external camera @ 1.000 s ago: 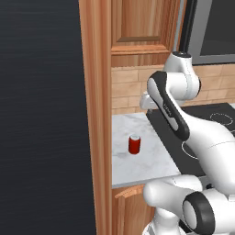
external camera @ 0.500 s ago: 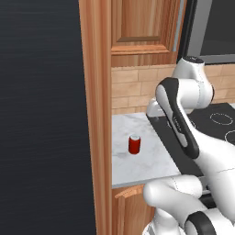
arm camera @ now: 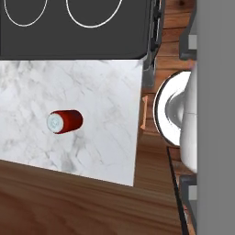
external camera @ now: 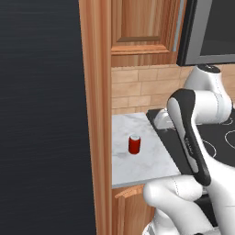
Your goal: Four empty soda cans are scattered around the kitchen. Gather all the cans and cluster them next to the stove for recycling.
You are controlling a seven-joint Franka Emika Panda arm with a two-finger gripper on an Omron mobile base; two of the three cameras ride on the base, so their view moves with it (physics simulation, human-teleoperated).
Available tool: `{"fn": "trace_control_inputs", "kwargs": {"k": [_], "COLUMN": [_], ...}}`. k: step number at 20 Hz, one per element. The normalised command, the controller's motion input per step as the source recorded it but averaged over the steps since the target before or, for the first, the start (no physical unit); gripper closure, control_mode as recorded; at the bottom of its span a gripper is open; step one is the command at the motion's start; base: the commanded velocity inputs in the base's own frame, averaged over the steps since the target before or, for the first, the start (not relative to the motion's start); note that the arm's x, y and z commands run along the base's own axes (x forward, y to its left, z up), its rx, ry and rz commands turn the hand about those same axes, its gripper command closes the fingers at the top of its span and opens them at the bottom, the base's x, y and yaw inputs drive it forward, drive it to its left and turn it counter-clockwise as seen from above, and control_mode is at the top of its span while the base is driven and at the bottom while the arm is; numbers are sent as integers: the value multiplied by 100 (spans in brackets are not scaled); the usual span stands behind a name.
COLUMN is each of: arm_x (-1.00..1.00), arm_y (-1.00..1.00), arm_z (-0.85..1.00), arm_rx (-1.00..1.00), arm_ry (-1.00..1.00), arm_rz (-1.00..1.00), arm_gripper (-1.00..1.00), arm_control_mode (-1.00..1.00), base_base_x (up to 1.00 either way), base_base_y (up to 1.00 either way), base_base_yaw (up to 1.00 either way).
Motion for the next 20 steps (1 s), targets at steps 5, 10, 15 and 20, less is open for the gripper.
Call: {"fn": "trace_control_inputs", "kwargs": {"k": [5, 10, 15, 20], "arm_x": [-45, -38, -26, 0], "arm_y": [-2, -10, -6, 0], "arm_z": [0, 0, 0, 0], "arm_rx": [0, 0, 0, 0], "arm_ry": [0, 0, 0, 0], "arm_rz": [0, 0, 0, 0], "arm_gripper": [-100, -100, -100, -100], "arm_control_mode": [-100, -100, 100, 100], "base_base_x": [0, 0, -7, -37], "base_base_y": [0, 0, -3, -13], "base_base_yaw": [0, 0, 0, 0]}}
